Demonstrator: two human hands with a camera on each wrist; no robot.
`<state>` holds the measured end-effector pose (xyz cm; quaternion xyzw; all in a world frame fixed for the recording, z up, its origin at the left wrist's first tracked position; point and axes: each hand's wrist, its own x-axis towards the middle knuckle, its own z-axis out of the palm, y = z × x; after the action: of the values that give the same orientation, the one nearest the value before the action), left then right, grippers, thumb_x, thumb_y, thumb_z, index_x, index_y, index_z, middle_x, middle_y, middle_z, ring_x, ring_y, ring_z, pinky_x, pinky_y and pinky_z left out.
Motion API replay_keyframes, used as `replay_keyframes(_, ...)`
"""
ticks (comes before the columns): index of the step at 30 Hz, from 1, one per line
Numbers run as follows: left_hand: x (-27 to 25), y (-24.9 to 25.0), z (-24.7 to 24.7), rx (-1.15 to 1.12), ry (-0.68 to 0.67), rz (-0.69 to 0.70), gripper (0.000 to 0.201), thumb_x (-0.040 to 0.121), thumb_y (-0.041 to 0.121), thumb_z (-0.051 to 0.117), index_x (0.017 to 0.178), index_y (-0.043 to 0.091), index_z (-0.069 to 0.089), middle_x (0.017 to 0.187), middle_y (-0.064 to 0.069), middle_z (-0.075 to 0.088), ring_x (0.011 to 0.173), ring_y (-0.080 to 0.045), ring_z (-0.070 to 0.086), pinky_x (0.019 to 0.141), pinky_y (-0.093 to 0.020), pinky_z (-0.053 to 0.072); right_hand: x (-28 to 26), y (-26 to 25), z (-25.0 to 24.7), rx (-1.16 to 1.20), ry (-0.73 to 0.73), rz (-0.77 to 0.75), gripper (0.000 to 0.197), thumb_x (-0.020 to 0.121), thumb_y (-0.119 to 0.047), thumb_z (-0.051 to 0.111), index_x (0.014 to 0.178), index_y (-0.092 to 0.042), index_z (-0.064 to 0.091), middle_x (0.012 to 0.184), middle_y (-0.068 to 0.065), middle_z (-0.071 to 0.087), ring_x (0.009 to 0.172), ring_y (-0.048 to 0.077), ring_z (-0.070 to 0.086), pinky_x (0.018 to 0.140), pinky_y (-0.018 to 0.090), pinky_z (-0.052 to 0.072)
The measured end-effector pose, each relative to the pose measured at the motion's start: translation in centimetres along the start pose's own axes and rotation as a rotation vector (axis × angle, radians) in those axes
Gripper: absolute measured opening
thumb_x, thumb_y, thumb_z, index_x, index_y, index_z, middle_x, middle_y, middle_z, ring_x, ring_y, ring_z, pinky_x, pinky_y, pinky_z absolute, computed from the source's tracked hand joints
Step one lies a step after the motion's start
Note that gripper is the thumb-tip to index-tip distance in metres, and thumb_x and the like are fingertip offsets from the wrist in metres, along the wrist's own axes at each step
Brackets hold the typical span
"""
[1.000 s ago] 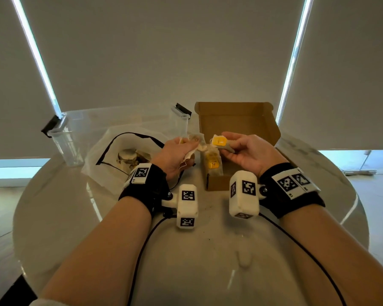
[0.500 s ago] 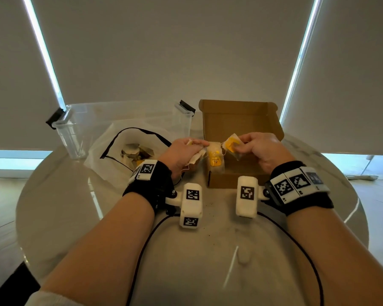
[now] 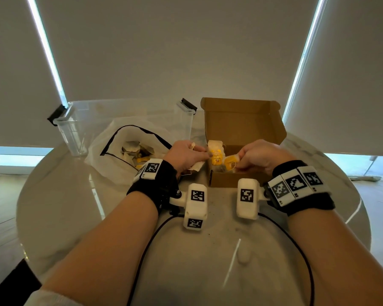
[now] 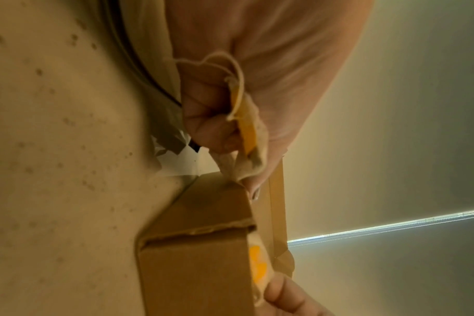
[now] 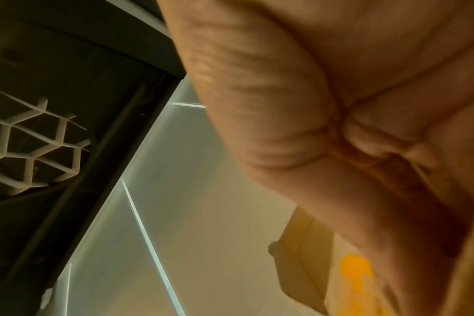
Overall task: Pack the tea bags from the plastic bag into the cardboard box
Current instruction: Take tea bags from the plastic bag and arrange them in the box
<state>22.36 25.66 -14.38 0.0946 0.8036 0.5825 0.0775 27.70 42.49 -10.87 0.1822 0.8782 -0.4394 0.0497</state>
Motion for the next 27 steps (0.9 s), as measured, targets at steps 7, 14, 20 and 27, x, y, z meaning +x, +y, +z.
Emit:
replay_keyframes(7,-0.2,0.1,-0.4,0.031,-0.008,0.003,0.029,0.08,0.02,0.073,0.106,0.012,0.065,0.089,0.0,0.062,0.08,-0.012,0.058,0.067,-0.023,0.049,1.3,0.3,-0.7,0.111,0.204,0.145,0.009,0.086,-0.001,0.061,0.094,-0.003,0.056,0.092,0.015,0.062,0.075,0.022,0.066,0.062,0.029,0.056)
replay_keyframes(14,-0.3,0.0,-0.8,-0.029,0.014,-0.039,0.018,0.088,0.022,0.065,0.104,0.013,0.065,0.086,-0.002,0.063,0.07,-0.011,0.056,0.059,-0.021,0.047,2.4,3.2,-4.2,-0.069,0.624,0.099,0.019,0.081,-0.007,0.064,0.099,-0.003,0.061,0.088,0.014,0.066,0.083,0.026,0.067,0.079,0.037,0.056)
replay_keyframes(20,-0.4,0.0,-0.7,-0.083,0.039,-0.037,0.015,0.087,0.022,0.066,0.102,0.017,0.066,0.094,-0.005,0.065,0.08,-0.015,0.061,0.069,-0.027,0.053,0.6,1.0,-2.8,0.19,0.234,0.086,0.019,0.088,0.001,0.058,0.106,-0.001,0.056,0.093,0.016,0.062,0.081,0.024,0.065,0.078,0.036,0.056)
replay_keyframes(27,0.1,0.9,-2.2,-0.406,0.613,0.288,0.012,0.09,0.03,0.06,0.103,0.03,0.06,0.111,0.001,0.063,0.099,-0.013,0.061,0.084,-0.028,0.053,0.1,-0.5,0.9,-0.01,-0.033,0.0,0.013,0.083,-0.004,0.066,0.097,-0.003,0.066,0.097,0.013,0.068,0.098,0.025,0.064,0.095,0.04,0.05)
